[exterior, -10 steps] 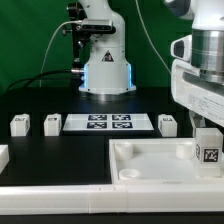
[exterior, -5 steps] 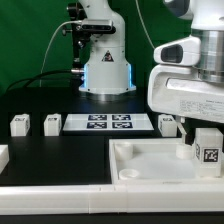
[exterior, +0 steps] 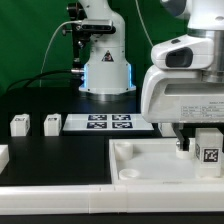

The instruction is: Assemble one leg

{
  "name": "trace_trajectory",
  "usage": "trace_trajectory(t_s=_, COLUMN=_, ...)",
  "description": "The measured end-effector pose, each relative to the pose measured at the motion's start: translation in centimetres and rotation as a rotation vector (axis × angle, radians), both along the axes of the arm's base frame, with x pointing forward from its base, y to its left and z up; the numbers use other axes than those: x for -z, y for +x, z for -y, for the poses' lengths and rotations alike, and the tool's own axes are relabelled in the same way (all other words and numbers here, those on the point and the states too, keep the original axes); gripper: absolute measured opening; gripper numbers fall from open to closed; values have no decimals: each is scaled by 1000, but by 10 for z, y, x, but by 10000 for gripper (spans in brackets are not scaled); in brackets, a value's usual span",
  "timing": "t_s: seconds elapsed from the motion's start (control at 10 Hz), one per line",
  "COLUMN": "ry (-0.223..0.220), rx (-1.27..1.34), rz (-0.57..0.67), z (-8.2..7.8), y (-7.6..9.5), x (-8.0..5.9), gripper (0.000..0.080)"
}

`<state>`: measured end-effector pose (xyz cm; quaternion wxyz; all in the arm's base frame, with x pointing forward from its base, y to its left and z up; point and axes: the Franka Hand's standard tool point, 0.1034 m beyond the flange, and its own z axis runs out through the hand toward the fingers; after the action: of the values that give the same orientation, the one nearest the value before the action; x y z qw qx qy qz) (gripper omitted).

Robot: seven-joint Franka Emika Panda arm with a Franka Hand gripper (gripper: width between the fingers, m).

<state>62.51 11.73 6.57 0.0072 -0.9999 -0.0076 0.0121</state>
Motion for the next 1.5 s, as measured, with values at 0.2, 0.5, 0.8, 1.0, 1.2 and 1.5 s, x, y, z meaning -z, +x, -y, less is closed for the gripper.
trace_trajectory(t_s=0.2, ry=-10, rx=-221, rz=3, z=4, y=1, x=0, gripper=648)
trace_trajectory(t_s=0.5, ry=-10, rx=-219, rz=3, z=4, y=1, x=0, gripper=553)
trace_trajectory(t_s=0.8, ry=-10, rx=-219, rz=3, z=4, y=1, x=0, gripper=291)
trace_trajectory(t_s=1.0, ry=-11, rx=-162, rz=2, z=4, y=1, x=0, gripper=291)
trace_trajectory(t_s=1.2, ry=-10, rx=-106, rz=2, z=4, y=0, x=0, gripper=291)
trace_trajectory(t_s=1.5, ry=-17, rx=280, rz=-2, z=2, y=0, x=0, gripper=292)
